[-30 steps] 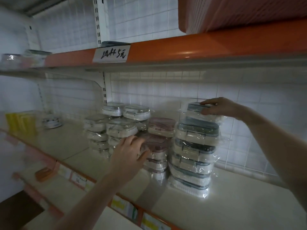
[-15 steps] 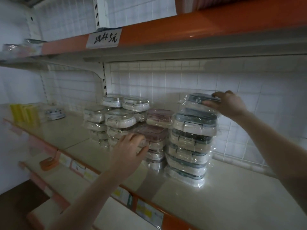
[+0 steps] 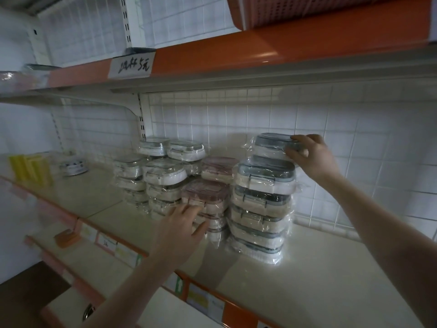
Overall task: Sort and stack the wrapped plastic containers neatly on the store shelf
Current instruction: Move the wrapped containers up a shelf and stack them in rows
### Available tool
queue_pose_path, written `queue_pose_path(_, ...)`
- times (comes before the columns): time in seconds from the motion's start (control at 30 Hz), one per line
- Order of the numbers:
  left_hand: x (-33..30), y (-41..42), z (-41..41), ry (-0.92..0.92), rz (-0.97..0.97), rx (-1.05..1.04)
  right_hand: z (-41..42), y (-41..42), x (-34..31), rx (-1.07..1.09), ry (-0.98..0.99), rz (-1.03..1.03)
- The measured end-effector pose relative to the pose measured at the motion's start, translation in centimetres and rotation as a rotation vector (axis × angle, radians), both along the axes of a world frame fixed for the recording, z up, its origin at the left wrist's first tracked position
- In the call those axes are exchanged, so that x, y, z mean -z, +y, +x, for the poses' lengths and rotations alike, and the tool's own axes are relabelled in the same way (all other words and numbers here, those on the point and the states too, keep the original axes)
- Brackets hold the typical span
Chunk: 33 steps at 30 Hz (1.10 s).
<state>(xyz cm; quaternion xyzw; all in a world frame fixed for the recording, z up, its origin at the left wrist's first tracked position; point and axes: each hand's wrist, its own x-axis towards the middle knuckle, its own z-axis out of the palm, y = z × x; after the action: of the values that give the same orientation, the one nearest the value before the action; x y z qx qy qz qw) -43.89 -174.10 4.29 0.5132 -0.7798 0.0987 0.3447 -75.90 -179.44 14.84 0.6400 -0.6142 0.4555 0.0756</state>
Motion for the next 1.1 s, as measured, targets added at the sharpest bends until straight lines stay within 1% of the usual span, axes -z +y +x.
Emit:
queue_pose_path(0.27, 0.4, 0.8, 0.6, -0.013, 0.003, 0.01, -0.4, -0.1, 1.6, -0.074, -0.088, -0.146)
queue_pose_path(0.5, 0.6, 0.5, 0.9, -0.017, 0.048, -0.02, -1.1, -0.7, 1.1, -0.096, -0.061, -0.125)
queue_pose_path(0.63, 1.0, -0.1, 0.5, -0.014, 0.081, -0.004, -1.5, -0.6, 1.8, -0.091, -0.052, -0.121)
queue_pose_path(0.73, 1.3, -0.4, 0.0, -0.002, 0.093, 0.009, -1.5, -0.7, 2.2, -0.088, -0.087, -0.098)
queue_pose_path(0.9, 1.2, -0.2, -0.6, -0.004, 0.105, 0.039, -0.9, -0.3, 2.3, -0.179, -0.2, -0.193)
queue_pose_path(1.0, 1.1, -0.3, -0.6, -0.002, 0.123, 0.05, -0.8, -0.2, 3.1, -0.194, -0.184, -0.239)
queue_pose_path(1.1, 1.1, -0.4, -0.4, 0.002, 0.122, 0.049, -0.6, -0.6, 3.0, -0.19, -0.164, -0.231)
